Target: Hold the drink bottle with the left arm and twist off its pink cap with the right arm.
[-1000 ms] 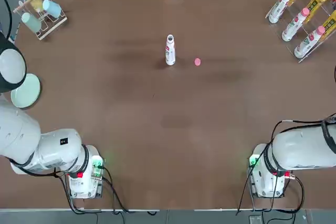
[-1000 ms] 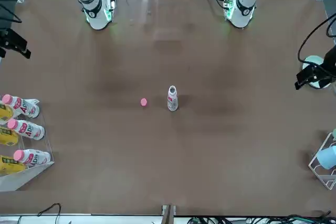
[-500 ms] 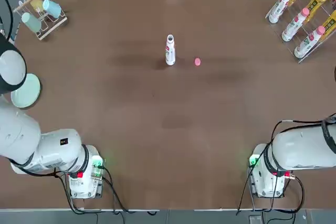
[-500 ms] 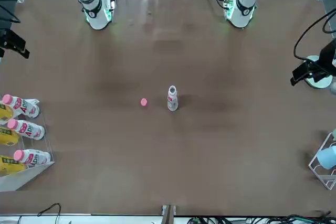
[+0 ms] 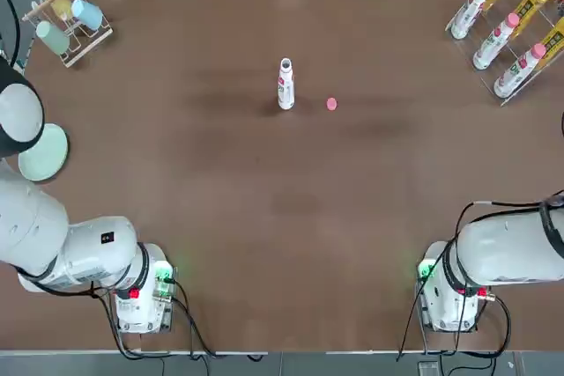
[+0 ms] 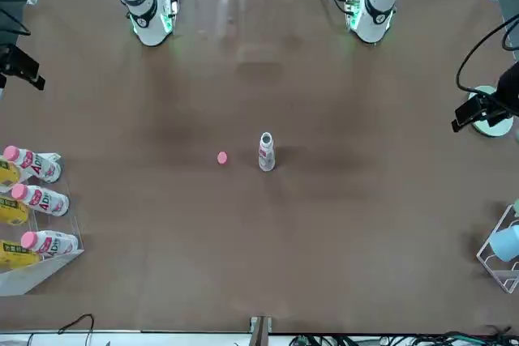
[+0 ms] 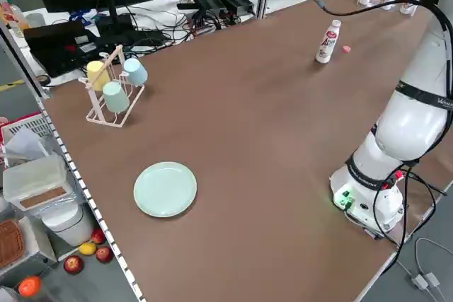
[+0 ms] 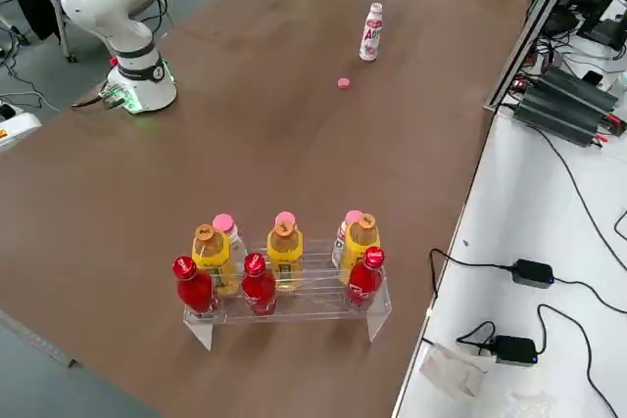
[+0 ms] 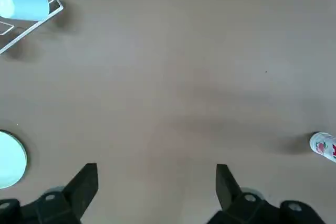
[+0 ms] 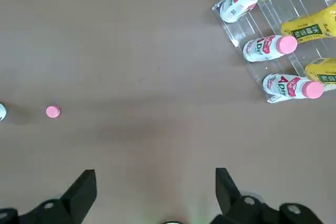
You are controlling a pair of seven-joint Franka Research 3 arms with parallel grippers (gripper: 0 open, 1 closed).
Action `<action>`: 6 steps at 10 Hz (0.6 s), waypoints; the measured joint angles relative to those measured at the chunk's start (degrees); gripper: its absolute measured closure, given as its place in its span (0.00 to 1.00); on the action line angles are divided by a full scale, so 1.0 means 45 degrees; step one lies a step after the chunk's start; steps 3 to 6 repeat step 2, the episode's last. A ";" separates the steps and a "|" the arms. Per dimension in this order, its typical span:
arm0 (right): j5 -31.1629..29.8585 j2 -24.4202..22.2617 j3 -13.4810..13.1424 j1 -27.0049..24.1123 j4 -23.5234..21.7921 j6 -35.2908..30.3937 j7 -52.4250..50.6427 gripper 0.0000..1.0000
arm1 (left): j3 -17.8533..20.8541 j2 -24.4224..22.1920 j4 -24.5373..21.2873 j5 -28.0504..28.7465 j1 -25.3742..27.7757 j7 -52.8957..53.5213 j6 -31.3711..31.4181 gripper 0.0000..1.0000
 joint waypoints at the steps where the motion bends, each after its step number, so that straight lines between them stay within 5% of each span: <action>1: 0.0000 0.0000 0.0041 0.0001 0.0001 0.0000 0.0001 0.00 | 0.0004 0.0003 0.0011 -0.0002 0.0003 0.0000 -0.0059 0.01; 6: 0.0000 0.0000 0.0039 0.0000 0.0002 0.0000 0.0001 0.00 | 0.0007 0.0010 0.0052 -0.0003 0.0006 0.0001 -0.0119 0.01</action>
